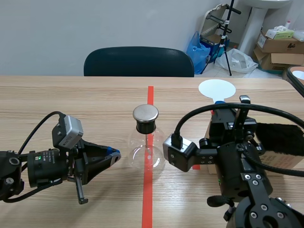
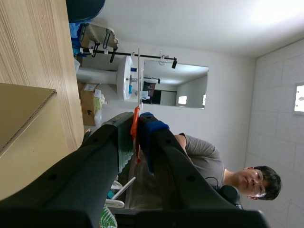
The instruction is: Do the electroscope experiment
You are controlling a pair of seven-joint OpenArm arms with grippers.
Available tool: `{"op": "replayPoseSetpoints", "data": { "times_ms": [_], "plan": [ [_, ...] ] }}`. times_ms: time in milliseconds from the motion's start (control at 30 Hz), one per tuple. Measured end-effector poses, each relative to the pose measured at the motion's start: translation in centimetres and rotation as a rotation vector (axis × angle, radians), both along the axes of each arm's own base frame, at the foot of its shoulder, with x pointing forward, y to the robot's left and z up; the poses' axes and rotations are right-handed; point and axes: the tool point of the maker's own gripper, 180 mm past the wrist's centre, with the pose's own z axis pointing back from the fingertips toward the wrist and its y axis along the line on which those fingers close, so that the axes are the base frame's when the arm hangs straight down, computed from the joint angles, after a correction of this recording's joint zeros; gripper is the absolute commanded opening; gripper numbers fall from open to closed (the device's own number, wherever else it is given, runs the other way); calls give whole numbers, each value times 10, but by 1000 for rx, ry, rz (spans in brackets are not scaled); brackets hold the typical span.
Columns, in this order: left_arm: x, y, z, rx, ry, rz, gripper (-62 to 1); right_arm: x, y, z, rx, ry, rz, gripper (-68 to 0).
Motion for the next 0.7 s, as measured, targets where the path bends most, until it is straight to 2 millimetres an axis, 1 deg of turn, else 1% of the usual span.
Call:
{"op": "replayPoseSetpoints", "data": {
  "times_ms": [700],
  "plan": [
    [0, 0, 0, 0, 0, 0, -567, 0, 3, -1, 1, 3, 18, -664]
  ]
}}
